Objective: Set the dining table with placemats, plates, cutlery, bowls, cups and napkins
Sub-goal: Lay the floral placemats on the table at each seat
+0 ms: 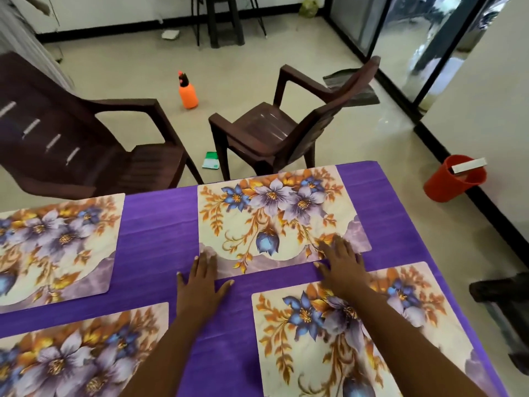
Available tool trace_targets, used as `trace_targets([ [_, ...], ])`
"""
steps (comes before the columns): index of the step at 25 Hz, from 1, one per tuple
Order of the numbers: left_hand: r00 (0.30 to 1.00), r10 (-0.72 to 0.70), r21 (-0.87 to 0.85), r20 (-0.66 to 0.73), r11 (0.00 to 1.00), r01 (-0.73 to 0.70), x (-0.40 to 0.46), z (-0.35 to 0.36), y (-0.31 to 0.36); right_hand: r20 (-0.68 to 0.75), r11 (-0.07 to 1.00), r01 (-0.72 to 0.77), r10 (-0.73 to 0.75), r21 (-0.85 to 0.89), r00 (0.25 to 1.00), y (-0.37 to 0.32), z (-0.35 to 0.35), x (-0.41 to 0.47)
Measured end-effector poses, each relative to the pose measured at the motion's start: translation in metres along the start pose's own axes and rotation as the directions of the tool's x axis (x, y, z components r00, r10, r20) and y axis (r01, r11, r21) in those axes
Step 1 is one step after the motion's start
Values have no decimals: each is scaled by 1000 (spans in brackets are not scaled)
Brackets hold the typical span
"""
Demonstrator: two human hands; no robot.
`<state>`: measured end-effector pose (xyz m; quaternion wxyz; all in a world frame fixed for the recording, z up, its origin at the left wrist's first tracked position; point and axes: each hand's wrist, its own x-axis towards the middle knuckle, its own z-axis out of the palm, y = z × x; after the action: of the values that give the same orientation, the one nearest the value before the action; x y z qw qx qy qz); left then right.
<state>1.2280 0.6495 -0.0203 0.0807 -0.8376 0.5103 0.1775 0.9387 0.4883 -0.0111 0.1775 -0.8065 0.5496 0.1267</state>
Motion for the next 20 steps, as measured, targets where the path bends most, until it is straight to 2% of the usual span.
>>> trace_targets([
  [6, 1000, -11, 32, 16, 999, 11, 3, -8, -12, -56, 999, 35, -37, -35, 998, -13, 1, 5],
  [12, 1000, 3, -117, 2, 993, -3, 6, -6, -21, -31, 992, 68, -72, -108, 997, -10, 0, 5],
  [13, 1000, 6, -156, 13, 988, -4, 7, -8, -22, -3, 992, 91, -92, -83, 996, -8, -5, 6],
  [15, 1000, 11, -299, 1, 954, -10, 8, -15, -22, 49, 988, 128, -133, 85, 990, -1, -17, 4],
  [17, 998, 8, -383, -59, 923, -30, 0, -17, -15, 10, 954, 131, -139, 268, 990, 12, -23, -8],
  [20, 991, 107, -371, -78, 920, -128, -35, -5, 16, -63, 945, 121, -106, 304, 992, 44, -15, -37],
])
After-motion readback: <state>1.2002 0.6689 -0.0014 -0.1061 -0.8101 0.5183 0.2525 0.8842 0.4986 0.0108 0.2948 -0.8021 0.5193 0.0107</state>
